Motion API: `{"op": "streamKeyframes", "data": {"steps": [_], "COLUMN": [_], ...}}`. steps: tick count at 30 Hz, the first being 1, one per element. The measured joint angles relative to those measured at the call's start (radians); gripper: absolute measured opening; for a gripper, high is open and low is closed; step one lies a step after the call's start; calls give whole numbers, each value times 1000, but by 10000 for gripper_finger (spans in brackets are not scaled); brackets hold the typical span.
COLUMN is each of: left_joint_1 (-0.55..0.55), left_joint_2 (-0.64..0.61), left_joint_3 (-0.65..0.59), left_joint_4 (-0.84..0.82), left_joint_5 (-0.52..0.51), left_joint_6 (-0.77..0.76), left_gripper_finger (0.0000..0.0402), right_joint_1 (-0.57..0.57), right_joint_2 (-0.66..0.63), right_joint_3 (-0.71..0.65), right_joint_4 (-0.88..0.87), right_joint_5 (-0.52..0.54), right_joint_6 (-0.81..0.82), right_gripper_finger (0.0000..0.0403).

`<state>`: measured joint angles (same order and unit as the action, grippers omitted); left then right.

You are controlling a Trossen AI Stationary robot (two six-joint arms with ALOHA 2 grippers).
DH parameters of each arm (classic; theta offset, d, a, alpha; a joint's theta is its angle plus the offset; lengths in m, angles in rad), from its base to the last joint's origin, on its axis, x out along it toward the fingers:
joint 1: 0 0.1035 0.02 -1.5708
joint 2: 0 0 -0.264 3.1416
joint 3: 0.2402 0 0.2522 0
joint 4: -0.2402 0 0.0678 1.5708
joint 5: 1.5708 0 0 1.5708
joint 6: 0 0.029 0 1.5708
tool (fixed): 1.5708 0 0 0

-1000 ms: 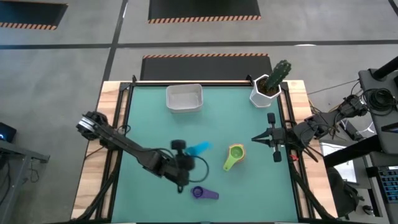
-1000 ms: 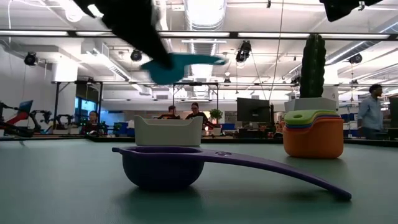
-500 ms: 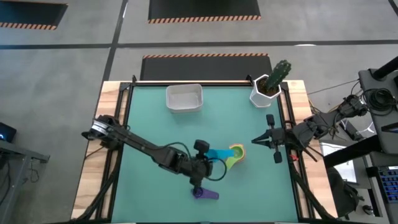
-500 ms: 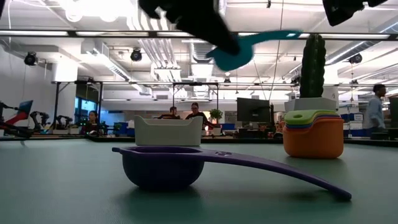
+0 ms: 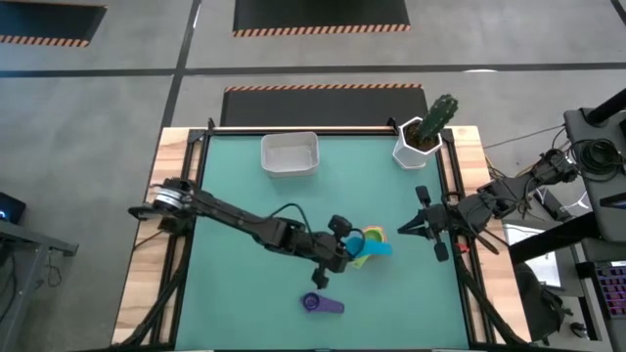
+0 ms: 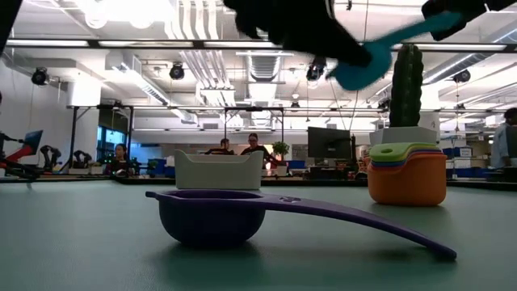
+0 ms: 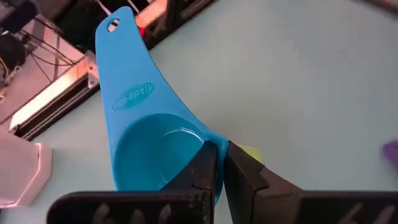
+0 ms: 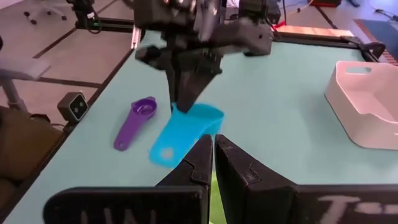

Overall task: Nest measuring cups in basket
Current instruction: Stack the light blue measuring cup on top of the green measuring cup

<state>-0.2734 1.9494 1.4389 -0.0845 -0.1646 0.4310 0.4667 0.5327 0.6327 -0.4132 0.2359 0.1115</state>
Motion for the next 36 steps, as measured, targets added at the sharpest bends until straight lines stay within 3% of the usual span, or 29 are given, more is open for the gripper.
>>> {"op": "streamKeyframes", "data": {"steps": [8,12,17,36], "left_joint_1": [16,44,77,128], "left_joint_2": [72,75,91,173], "left_joint_3": [17,17,17,22], "left_joint_4": [89,102,155,223], "left_joint_5": [1,16,123,122], "left_joint_6": [147,155,156,163], "left_gripper_finger": [1,1,1,8], "right_joint_1": [0,0,0,-1], "right_joint_2": [0,-2,-2,-2], "right_joint_3": [0,0,0,-1], "right_joint_4": [-3,-4,-6,-23], "right_joint_5": [3,4,25,55], "right_joint_6": [3,2,-5,-11], "right_gripper_finger": [9,9,9,9]}}
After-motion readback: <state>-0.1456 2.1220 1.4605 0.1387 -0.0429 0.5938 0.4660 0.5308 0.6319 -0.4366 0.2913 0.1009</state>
